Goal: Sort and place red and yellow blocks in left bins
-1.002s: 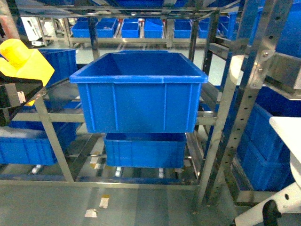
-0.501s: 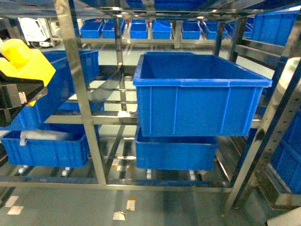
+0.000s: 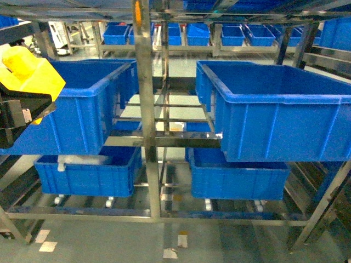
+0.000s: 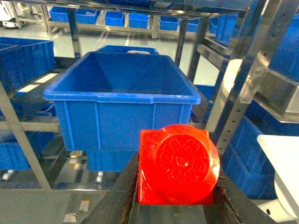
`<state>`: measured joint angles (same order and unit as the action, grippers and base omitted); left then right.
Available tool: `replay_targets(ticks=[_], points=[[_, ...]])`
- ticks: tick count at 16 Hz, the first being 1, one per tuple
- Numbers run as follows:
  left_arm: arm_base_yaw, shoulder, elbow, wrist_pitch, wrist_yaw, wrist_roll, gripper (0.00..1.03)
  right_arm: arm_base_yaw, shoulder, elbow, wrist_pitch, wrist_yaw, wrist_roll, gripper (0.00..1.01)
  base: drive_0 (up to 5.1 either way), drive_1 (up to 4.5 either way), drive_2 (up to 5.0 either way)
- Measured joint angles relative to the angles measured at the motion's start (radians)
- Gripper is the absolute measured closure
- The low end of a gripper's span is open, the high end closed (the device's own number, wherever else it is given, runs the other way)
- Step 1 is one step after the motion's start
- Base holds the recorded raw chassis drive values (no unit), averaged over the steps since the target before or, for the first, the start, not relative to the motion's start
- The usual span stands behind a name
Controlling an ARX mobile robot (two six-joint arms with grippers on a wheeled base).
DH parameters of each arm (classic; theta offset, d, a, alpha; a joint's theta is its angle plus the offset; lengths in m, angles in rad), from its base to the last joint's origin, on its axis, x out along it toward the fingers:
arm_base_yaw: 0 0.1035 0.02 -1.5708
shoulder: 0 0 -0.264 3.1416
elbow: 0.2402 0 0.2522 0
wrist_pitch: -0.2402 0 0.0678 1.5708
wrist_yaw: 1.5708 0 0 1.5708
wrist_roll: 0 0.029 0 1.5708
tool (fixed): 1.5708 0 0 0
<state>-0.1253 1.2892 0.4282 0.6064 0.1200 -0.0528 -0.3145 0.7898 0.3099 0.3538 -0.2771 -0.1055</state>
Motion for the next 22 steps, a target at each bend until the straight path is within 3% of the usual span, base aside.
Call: replay_targets(ticks=[3,9,22], points=[[0.000,0.000,0.000,0.002,0.000,0.000,0.76,0.000,0.000,0.000,0.001,0.000,0.000,0.72,-5.1,2.36,2.4],[0.000,0.000,0.000,0.000,-0.003,0.000,0.77,0.000,0.000,0.000,0.003,-0.003,0.000,0.72,0.0,0.00,0.0],[-0.003,0.000,0.000,0.002,0.000,0.000,0.77,0.000,0.000,0.000,-0.001,-0.003,0.000,0.72,0.0,4.35,-4.3]])
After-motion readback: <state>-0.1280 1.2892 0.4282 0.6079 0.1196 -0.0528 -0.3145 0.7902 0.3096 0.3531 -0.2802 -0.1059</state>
